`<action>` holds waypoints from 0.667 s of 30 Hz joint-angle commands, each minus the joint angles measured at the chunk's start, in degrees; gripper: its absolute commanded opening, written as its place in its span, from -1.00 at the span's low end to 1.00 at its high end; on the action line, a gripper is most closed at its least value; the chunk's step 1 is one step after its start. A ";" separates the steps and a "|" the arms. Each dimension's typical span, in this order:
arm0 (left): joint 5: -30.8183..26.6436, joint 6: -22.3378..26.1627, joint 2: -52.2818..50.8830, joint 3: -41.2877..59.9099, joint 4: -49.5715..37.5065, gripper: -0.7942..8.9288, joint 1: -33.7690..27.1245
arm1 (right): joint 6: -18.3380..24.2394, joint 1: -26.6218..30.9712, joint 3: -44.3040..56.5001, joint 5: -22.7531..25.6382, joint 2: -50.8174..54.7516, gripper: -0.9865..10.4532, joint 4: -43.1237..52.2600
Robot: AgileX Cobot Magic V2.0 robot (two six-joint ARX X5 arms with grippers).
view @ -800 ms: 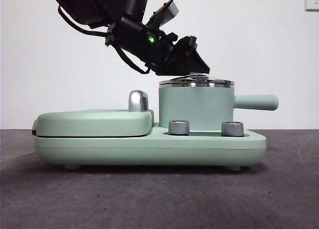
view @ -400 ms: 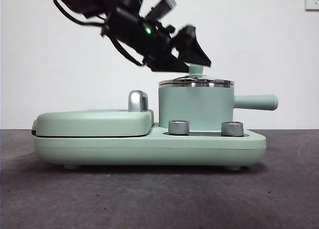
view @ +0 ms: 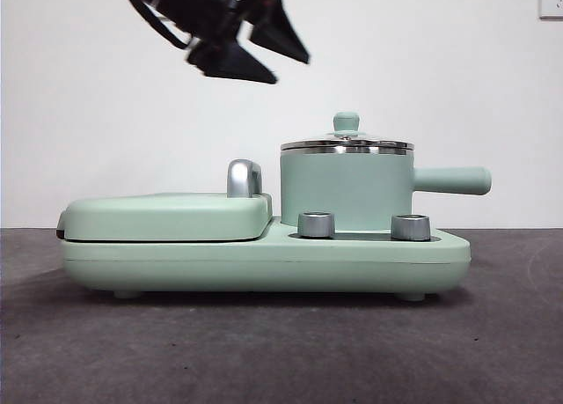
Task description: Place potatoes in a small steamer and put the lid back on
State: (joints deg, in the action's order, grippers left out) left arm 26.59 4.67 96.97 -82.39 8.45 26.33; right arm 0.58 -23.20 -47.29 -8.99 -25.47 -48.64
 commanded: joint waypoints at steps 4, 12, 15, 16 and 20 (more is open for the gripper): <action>0.26 0.70 -6.29 0.42 5.88 -0.15 -1.25 | -0.57 -0.33 -0.31 0.00 -0.17 -0.46 0.42; -0.26 0.85 -17.03 6.99 10.12 -0.15 -2.93 | -0.57 -0.33 -0.31 -0.02 -0.17 -0.46 0.33; -2.01 0.37 -22.36 11.87 10.21 -0.15 -3.50 | -0.57 -0.33 -0.31 -0.13 -0.17 -0.46 0.33; -2.51 0.09 -24.37 13.79 10.21 -0.15 -3.67 | -0.59 -0.33 -0.31 -0.17 -0.17 -0.46 0.33; -4.39 -2.38 -32.76 21.68 10.34 -0.15 -4.11 | -0.59 -0.33 -0.31 -0.20 -0.17 -0.46 0.24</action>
State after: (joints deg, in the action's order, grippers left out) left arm 22.39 3.68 65.30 -61.49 19.14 22.13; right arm 0.58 -23.20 -47.29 -9.04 -25.47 -48.66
